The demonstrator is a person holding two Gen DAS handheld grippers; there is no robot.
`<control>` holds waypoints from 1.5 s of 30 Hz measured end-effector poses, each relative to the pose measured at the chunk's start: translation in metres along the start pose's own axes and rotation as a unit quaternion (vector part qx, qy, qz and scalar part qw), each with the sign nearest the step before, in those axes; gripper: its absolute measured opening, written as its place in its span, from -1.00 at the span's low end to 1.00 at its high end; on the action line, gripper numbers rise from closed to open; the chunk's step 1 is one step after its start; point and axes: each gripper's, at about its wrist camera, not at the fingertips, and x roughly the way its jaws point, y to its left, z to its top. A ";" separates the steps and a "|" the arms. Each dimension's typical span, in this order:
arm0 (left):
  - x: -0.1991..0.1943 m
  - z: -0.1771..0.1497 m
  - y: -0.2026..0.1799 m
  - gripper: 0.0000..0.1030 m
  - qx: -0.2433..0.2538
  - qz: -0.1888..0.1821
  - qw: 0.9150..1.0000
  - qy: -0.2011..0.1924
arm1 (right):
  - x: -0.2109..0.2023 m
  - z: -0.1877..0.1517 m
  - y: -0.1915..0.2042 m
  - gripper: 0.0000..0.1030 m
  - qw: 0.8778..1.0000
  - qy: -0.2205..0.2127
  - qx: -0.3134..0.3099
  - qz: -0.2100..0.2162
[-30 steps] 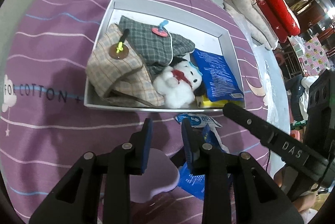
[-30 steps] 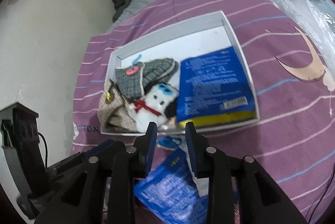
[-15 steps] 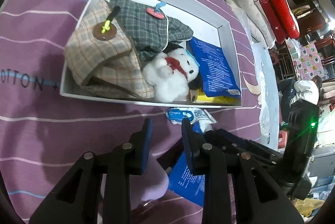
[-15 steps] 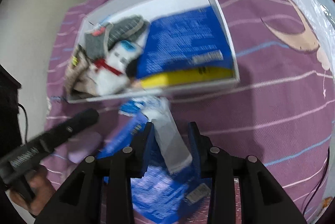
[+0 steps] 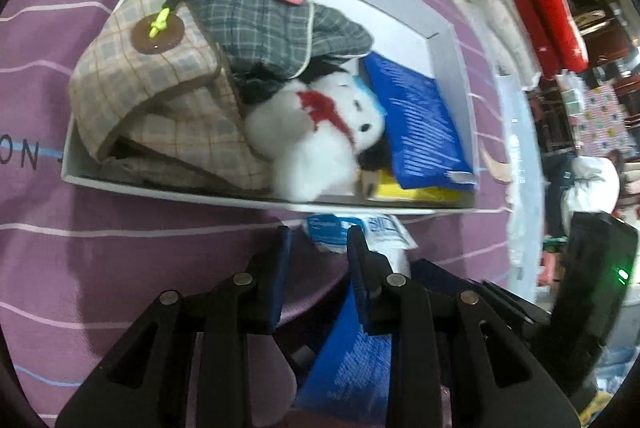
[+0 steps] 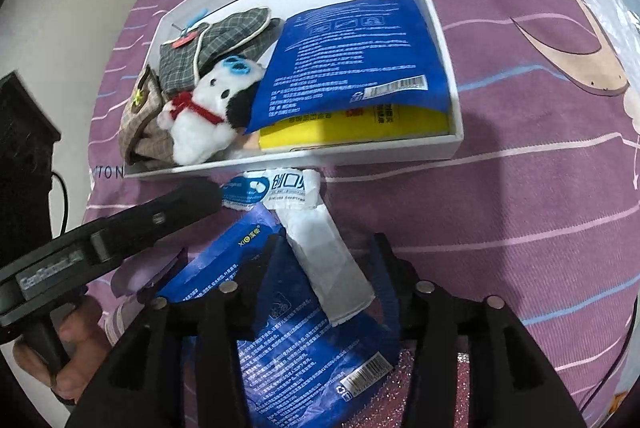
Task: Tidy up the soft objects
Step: 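Lift the white tissue packet and carry it over the tray with the right gripper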
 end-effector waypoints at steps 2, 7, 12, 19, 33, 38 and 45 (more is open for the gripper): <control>0.002 0.001 -0.002 -0.41 -0.002 0.005 1.000 -0.005 | 0.001 0.000 0.001 -0.08 1.000 0.001 -0.004 0.000; 0.014 0.001 -0.010 -0.41 0.000 0.022 1.000 -0.007 | -0.001 0.000 -0.004 -0.11 1.000 -0.005 0.004 0.001; 0.012 -0.003 -0.018 -0.75 0.014 0.034 0.999 -0.017 | -0.003 0.000 -0.014 -0.31 1.000 -0.011 0.020 0.005; -0.013 -0.006 -0.018 -0.87 0.022 0.002 0.999 -0.040 | -0.012 0.001 -0.026 -0.66 0.998 -0.030 0.042 0.032; -0.055 -0.009 -0.014 -0.91 0.032 -0.031 0.993 -0.106 | -0.038 0.002 -0.017 -0.72 0.995 -0.074 0.033 0.060; -0.055 -0.009 -0.012 -0.91 0.036 -0.019 0.994 -0.099 | -0.028 0.004 -0.022 -0.34 0.997 -0.066 0.036 0.017; -0.054 -0.011 -0.011 -0.91 0.042 -0.001 0.995 -0.094 | -0.003 0.003 -0.014 0.05 0.999 -0.034 0.012 -0.018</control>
